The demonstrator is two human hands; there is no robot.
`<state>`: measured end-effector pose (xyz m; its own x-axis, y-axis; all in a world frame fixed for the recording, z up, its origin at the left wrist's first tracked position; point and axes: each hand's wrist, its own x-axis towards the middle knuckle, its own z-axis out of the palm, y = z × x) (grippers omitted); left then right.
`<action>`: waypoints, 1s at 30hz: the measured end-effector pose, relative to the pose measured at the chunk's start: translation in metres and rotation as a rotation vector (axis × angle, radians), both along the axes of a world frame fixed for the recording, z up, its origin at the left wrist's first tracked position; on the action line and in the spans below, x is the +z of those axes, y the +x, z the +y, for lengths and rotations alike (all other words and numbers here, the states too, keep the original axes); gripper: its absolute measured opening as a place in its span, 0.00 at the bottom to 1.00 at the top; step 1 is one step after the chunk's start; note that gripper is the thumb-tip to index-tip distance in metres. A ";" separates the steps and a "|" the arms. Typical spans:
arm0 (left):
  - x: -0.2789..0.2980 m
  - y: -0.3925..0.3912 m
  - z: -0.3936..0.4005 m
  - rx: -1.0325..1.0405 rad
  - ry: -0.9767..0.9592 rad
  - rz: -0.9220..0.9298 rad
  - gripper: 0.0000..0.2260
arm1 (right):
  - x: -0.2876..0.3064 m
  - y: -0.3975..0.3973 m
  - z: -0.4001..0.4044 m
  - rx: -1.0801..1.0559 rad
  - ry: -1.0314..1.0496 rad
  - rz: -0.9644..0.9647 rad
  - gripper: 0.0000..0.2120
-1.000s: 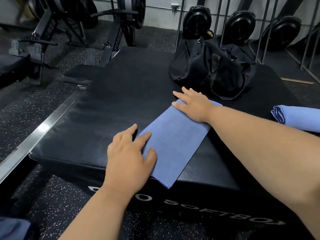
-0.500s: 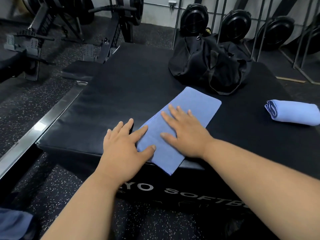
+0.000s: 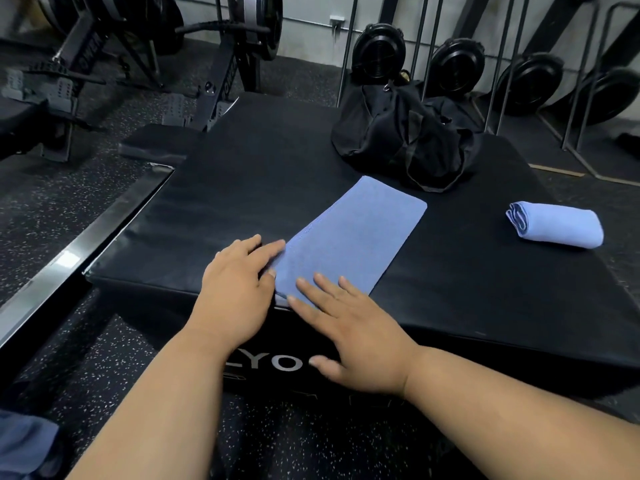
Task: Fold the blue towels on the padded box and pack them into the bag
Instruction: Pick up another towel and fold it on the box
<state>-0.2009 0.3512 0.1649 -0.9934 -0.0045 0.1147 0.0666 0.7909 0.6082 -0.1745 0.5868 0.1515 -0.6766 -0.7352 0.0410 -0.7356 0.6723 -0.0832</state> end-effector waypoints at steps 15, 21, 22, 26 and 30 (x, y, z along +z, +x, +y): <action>0.003 0.012 0.003 -0.271 -0.127 -0.074 0.31 | 0.013 -0.003 0.003 -0.183 -0.374 0.013 0.27; 0.002 0.009 0.002 -0.222 -0.055 -0.023 0.26 | 0.023 0.001 0.010 -0.310 -0.367 0.007 0.30; 0.003 0.009 0.004 -0.227 -0.062 -0.017 0.25 | 0.026 0.001 0.012 -0.319 -0.376 -0.008 0.30; 0.003 0.012 0.008 -0.257 -0.043 0.036 0.17 | 0.035 0.007 0.026 -0.339 -0.412 -0.070 0.34; 0.007 0.020 0.022 -0.311 -0.033 0.108 0.11 | 0.042 0.017 0.055 -0.330 -0.433 -0.087 0.38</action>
<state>-0.1812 0.3735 0.1717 -0.9288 0.3026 0.2140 0.3705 0.7420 0.5587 -0.1573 0.6413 0.1931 -0.8829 -0.4114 0.2263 -0.4693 0.7571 -0.4545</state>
